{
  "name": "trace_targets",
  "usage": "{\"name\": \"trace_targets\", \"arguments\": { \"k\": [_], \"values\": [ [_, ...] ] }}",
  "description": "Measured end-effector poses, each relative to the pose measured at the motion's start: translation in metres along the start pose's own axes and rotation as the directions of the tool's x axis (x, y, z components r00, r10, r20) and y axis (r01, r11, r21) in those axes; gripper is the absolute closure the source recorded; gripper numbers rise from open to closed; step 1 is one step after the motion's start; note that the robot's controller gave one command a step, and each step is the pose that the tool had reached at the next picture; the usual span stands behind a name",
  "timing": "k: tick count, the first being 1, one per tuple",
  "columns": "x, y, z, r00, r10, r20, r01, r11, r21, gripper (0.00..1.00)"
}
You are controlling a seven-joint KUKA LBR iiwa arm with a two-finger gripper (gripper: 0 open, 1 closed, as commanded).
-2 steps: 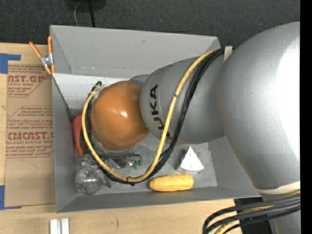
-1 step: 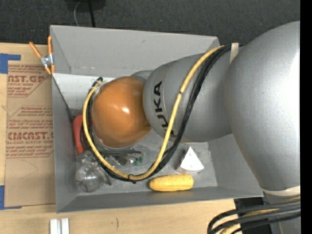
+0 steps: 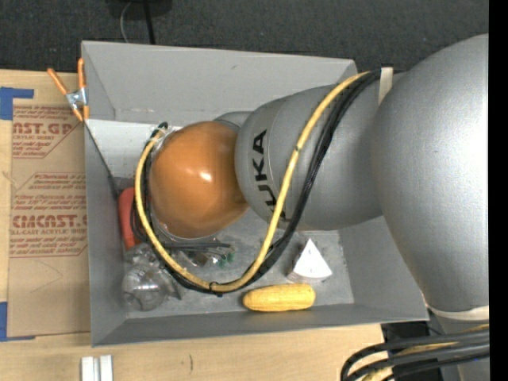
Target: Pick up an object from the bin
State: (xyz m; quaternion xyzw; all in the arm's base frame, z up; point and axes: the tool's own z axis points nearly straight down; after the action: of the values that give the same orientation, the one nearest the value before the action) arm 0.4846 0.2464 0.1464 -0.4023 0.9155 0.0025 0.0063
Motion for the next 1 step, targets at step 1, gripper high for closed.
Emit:
{"name": "trace_targets", "arguments": {
  "k": [1],
  "values": [
    [0.0006, 0.0005, -0.0049, 1.0, 0.0, -0.003, 0.0, 1.0, -0.001, 1.0]
  ]
}}
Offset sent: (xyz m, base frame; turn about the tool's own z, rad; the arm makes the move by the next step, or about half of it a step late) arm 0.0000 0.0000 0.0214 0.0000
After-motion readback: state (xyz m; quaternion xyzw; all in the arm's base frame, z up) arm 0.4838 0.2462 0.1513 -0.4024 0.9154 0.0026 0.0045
